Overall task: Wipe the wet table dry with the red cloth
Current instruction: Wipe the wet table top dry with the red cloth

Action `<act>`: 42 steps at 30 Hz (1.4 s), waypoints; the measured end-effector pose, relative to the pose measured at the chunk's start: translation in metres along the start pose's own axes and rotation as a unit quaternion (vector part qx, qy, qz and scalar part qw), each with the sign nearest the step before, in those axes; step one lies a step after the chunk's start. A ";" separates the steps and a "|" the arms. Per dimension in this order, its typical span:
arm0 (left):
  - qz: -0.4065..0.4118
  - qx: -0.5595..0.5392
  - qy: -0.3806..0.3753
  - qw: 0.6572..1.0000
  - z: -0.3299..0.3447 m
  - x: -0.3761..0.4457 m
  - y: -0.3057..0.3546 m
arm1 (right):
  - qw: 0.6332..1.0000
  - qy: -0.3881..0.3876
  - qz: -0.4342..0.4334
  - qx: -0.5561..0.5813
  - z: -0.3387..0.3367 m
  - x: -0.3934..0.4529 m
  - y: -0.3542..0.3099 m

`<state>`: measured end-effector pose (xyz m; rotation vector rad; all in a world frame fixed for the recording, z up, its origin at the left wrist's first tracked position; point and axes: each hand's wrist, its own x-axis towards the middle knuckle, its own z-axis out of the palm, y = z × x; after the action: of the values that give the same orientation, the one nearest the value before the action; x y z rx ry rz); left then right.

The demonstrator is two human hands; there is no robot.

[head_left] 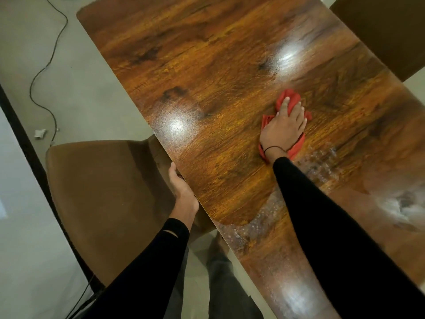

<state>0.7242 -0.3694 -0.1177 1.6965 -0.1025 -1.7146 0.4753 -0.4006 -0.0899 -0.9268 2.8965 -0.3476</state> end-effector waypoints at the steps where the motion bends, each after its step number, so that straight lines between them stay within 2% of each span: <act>1: 0.003 0.001 0.004 1.000 0.002 -0.002 0.001 | 1.000 0.000 0.010 0.002 0.001 -0.010 -0.004; 4: 0.020 0.017 0.017 1.000 0.005 -0.008 0.001 | 0.999 -0.021 -0.050 -0.004 0.006 -0.037 -0.019; 7: 0.011 0.013 -0.009 1.000 0.004 -0.011 -0.001 | 0.982 -0.066 -0.177 -0.001 0.009 -0.055 -0.035; 9: 0.002 0.013 -0.024 1.000 0.003 -0.011 -0.002 | 0.958 -0.096 -0.271 0.003 0.008 -0.072 -0.038; 12: 0.005 0.006 -0.029 1.000 0.004 -0.011 -0.003 | 0.903 -0.137 -0.407 0.025 0.006 -0.093 -0.022; 15: 0.008 0.006 -0.039 0.999 0.007 -0.010 -0.004 | 0.821 -0.156 -0.548 0.025 0.007 -0.086 0.018; 17: 0.009 0.006 -0.031 0.999 0.006 -0.010 -0.004 | 0.781 -0.163 -0.603 0.015 0.005 -0.064 0.041; 19: 0.013 0.024 -0.006 1.000 0.006 -0.011 -0.004 | 0.791 -0.156 -0.591 0.004 0.003 -0.032 0.054; 21: 0.020 0.040 0.015 0.999 0.004 -0.012 -0.004 | 0.843 -0.128 -0.523 0.007 -0.003 -0.002 0.062; 24: 0.011 0.045 0.016 0.999 0.002 -0.013 -0.007 | 0.940 -0.052 -0.338 0.022 -0.011 0.028 0.086; 26: 0.011 0.046 0.011 0.999 0.003 -0.013 -0.007 | 0.984 0.000 -0.178 0.026 -0.012 0.028 0.095; 29: 0.011 0.052 0.001 0.999 0.002 -0.010 -0.008 | 0.999 0.040 0.034 0.016 -0.007 0.002 0.083; 31: 0.008 0.058 -0.016 0.998 0.001 -0.008 -0.007 | 0.994 0.047 0.094 0.027 -0.004 -0.018 0.065; 34: 0.007 0.053 -0.022 0.998 0.001 -0.007 -0.005 | 0.997 0.031 0.065 0.027 0.001 -0.052 0.036; 37: 0.017 0.061 -0.005 0.998 0.001 -0.015 -0.012 | 0.996 -0.025 -0.086 0.027 0.005 -0.096 0.014; 39: 0.017 0.065 -0.005 0.998 -0.002 -0.020 -0.020 | 0.972 -0.074 -0.219 0.030 0.008 -0.132 0.010; 42: 0.002 0.069 -0.030 0.997 -0.006 -0.019 -0.023 | 0.911 -0.128 -0.391 0.038 0.009 -0.170 0.025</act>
<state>0.7181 -0.3399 -0.1143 1.7424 -0.2577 -1.7917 0.6008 -0.2843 -0.1035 -1.9187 2.1364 -0.3402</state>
